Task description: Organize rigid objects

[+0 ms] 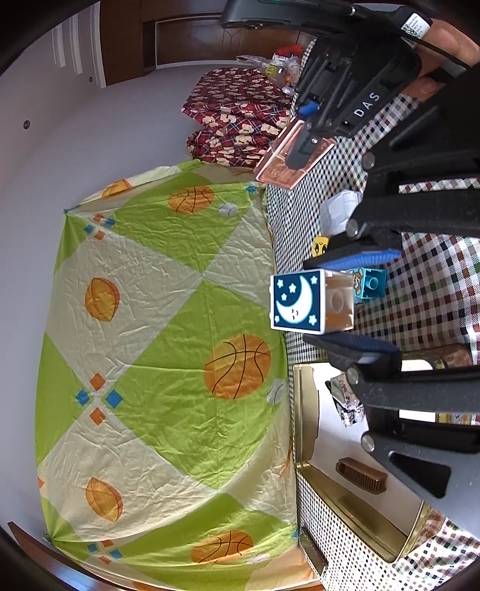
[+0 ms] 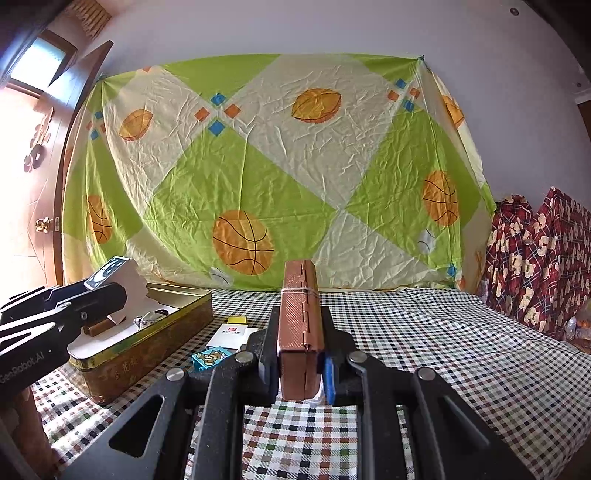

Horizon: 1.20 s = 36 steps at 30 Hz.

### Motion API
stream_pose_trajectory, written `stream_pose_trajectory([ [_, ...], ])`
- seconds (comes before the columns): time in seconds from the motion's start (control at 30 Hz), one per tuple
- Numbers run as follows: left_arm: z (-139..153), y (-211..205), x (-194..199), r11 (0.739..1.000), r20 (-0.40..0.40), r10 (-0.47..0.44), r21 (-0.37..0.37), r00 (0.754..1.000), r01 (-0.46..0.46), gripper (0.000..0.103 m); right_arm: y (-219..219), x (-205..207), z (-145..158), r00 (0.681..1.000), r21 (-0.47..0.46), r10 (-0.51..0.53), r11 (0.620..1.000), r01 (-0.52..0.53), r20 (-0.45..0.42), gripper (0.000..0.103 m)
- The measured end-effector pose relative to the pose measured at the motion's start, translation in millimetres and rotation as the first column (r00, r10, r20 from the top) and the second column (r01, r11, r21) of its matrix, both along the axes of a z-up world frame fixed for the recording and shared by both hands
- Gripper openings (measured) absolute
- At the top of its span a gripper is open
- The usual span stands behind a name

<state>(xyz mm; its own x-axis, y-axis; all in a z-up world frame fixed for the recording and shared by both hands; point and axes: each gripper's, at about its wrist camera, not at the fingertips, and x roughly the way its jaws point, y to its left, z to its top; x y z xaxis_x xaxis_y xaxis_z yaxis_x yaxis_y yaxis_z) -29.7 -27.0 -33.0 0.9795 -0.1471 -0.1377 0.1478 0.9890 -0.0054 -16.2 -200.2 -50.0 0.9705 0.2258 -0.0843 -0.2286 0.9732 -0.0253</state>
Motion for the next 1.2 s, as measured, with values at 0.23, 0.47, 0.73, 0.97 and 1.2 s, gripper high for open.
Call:
stream_pose_trajectory([
  [0.23,1,9,-2,1.0,0.008,0.019,-0.012,1.0,-0.019,0.03,15,-3,-1,0.999,-0.016,0.032,0.999,-0.031,0.004,0.019],
  [0.47,2,21,-4,0.999,0.016,0.044,-0.023,0.999,-0.043,0.03,32,-7,-2,0.998,-0.037,0.066,0.997,-0.066,0.007,0.019],
  [0.73,2,36,-6,0.997,0.018,0.071,-0.041,0.997,-0.07,0.03,46,-10,-3,0.996,-0.051,0.094,0.994,-0.093,0.004,0.019],
  [0.97,1,47,-7,0.995,0.013,0.083,-0.057,0.996,-0.083,0.03,59,-14,-4,0.993,-0.069,0.12,0.99,-0.119,0.007,0.019],
  [1.2,0,56,-7,0.993,0.008,0.096,-0.066,0.995,-0.095,0.03,75,-18,-5,0.988,-0.091,0.152,0.984,-0.151,0.008,0.019],
])
